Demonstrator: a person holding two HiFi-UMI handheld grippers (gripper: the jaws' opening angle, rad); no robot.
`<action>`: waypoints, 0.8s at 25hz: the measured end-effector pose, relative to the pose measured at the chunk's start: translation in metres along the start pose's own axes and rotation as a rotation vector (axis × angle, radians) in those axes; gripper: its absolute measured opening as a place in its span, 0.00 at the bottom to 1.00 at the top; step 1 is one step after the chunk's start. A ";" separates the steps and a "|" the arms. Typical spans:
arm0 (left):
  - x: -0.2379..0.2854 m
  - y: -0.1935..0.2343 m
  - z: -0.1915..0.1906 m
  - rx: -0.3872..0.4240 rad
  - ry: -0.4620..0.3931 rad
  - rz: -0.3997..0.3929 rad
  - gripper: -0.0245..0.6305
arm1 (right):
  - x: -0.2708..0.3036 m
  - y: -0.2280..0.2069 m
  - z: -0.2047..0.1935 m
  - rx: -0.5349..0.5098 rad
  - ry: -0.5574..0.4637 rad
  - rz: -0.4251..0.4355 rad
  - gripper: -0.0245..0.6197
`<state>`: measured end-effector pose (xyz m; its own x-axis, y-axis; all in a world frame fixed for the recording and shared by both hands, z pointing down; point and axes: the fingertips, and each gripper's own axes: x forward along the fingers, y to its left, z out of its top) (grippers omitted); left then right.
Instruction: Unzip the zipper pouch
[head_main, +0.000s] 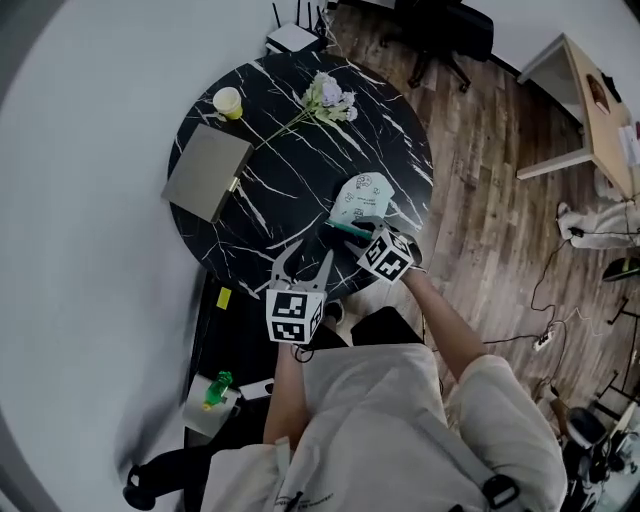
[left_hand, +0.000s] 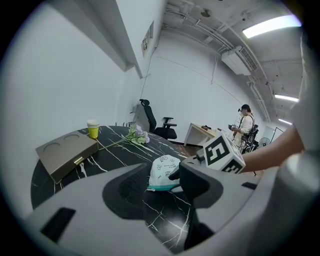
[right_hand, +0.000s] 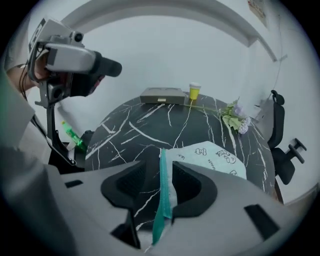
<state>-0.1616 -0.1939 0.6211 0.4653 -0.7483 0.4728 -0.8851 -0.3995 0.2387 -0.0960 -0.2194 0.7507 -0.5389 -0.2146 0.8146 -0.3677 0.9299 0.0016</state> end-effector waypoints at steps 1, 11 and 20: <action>-0.001 0.003 -0.004 -0.008 0.000 0.000 0.35 | 0.009 -0.001 -0.005 -0.013 0.028 0.012 0.30; 0.002 0.037 -0.030 -0.069 0.010 0.009 0.35 | 0.052 -0.017 -0.026 -0.007 0.137 0.080 0.29; 0.016 0.041 -0.039 -0.070 0.046 -0.021 0.35 | 0.054 -0.020 -0.025 0.038 0.127 0.052 0.16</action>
<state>-0.1913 -0.2011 0.6717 0.4842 -0.7145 0.5050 -0.8745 -0.3757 0.3068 -0.0988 -0.2424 0.8092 -0.4585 -0.1250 0.8799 -0.3715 0.9264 -0.0620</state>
